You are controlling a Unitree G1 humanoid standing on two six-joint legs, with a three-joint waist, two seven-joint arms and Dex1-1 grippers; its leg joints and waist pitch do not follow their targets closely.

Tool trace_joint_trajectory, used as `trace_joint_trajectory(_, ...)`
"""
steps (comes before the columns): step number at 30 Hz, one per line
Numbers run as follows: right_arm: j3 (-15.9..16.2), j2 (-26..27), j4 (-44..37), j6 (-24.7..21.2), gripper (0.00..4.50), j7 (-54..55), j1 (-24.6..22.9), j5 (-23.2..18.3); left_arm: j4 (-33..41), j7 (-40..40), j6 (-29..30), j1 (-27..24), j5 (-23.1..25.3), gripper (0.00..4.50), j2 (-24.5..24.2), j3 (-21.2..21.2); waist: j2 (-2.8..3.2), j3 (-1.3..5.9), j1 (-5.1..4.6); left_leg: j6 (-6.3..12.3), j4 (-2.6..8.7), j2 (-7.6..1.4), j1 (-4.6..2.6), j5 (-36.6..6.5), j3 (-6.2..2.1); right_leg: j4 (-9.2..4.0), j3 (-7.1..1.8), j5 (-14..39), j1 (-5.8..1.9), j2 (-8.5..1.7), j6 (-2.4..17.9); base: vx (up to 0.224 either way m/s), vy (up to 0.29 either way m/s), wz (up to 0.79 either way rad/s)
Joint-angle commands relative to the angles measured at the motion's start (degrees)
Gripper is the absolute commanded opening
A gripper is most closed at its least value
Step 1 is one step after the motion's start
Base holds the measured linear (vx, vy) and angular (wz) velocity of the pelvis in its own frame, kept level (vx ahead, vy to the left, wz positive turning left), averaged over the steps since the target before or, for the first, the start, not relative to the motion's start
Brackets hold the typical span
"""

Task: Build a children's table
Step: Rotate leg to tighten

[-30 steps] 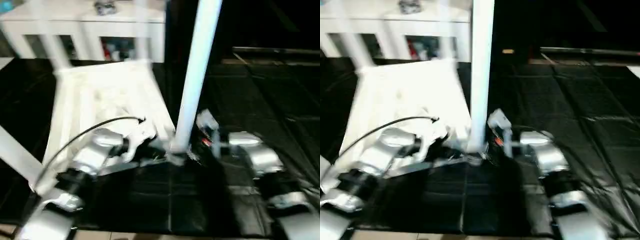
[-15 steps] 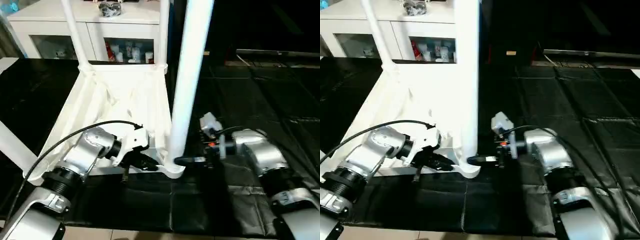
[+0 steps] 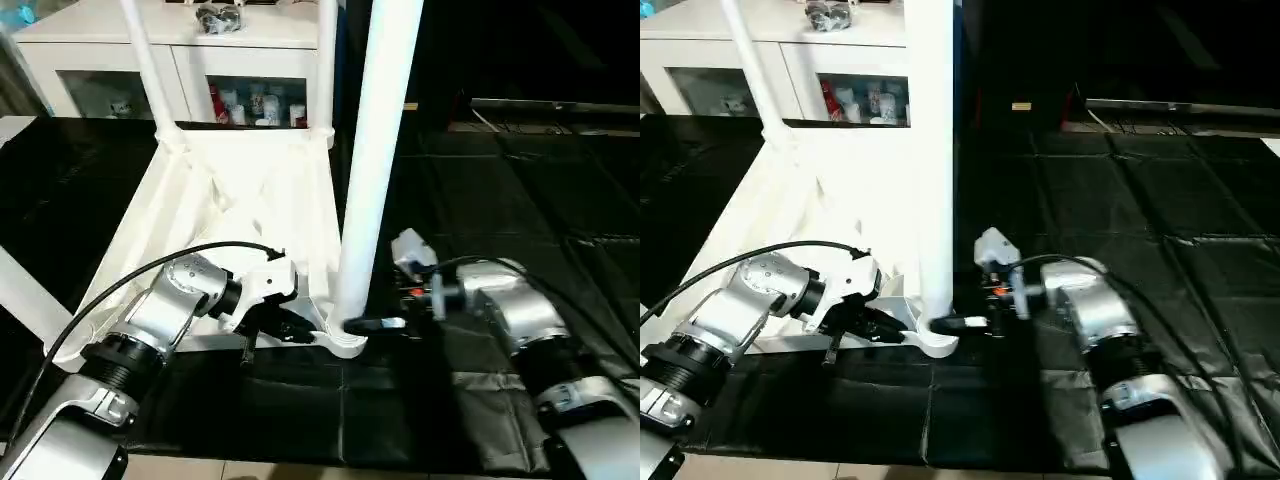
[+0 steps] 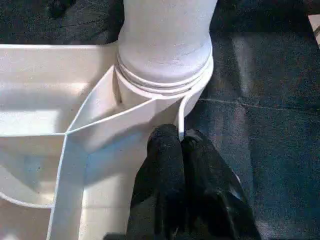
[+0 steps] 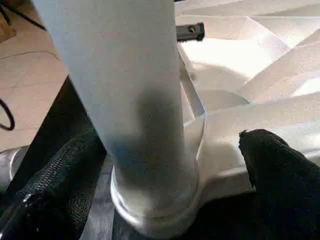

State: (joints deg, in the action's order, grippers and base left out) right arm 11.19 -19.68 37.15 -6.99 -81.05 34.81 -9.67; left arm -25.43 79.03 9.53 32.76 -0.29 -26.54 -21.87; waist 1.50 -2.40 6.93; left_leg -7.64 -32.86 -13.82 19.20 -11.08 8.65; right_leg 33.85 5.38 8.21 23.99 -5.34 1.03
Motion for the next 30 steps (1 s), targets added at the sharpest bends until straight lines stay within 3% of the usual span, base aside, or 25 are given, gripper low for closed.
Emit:
trace_joint_trajectory(1,0.46,-0.49,-1.77,-0.95,4.47,-2.50,-0.24,-1.25,1.92,2.48,-0.51,-0.80,-0.07,0.00,0.10,-2.28,0.13,3.81,-0.01,3.00,3.44,1.12,0.68,-11.86,1.61,-3.07,-1.93,13.31,-4.04,-1.70,13.31,0.000,0.000,0.00)
trace_joint_trajectory(9,0.39,0.70,-2.37,-3.75,4.31,-5.22,-0.17,-3.53,2.24,3.03,-0.64,-1.27,-0.04,0.00,-0.38,-2.49,0.41,3.77,0.10,2.54,3.56,1.03,0.59,-12.95,1.48,-3.24,-1.91,14.87,-3.88,-1.67,12.87,0.000,0.000,0.00)
trace_joint_trajectory(16,1.07,0.47,-2.68,-5.75,3.59,-6.31,-0.36,-3.90,2.07,2.79,-0.66,-1.28,0.25,0.00,-0.34,-2.55,0.29,3.88,0.08,2.45,3.46,1.08,0.62,-12.02,1.51,-3.05,-1.95,13.25,-3.98,-1.66,13.36,0.000,0.000,0.00)
trace_joint_trajectory(27,1.17,1.21,-4.76,-9.25,2.80,-6.44,-1.53,-5.18,1.88,1.30,0.43,-1.36,0.02,0.00,0.52,-2.20,0.27,3.87,0.20,2.35,3.47,1.03,0.54,-11.68,1.54,-3.07,-1.98,13.65,-3.88,-1.65,13.03,0.000,0.000,0.00)
trace_joint_trajectory(28,0.26,3.14,-4.75,-8.80,2.70,-1.28,-2.42,-4.55,1.33,-2.06,4.18,-0.81,-0.50,0.00,2.34,-0.75,0.23,3.88,0.29,2.28,3.46,1.03,0.51,-11.67,1.57,-3.06,-2.01,13.73,-3.87,-1.69,13.01,0.000,0.000,0.00)
trace_joint_trajectory(30,-0.14,3.94,-4.40,-8.27,2.59,0.98,-2.61,-4.10,1.03,-3.40,5.28,-0.50,-0.60,0.00,3.06,-0.23,0.18,3.71,0.36,1.71,3.56,1.02,0.49,-12.06,1.66,-3.30,-2.07,15.12,-3.73,-1.80,12.65,0.000,0.000,0.00)
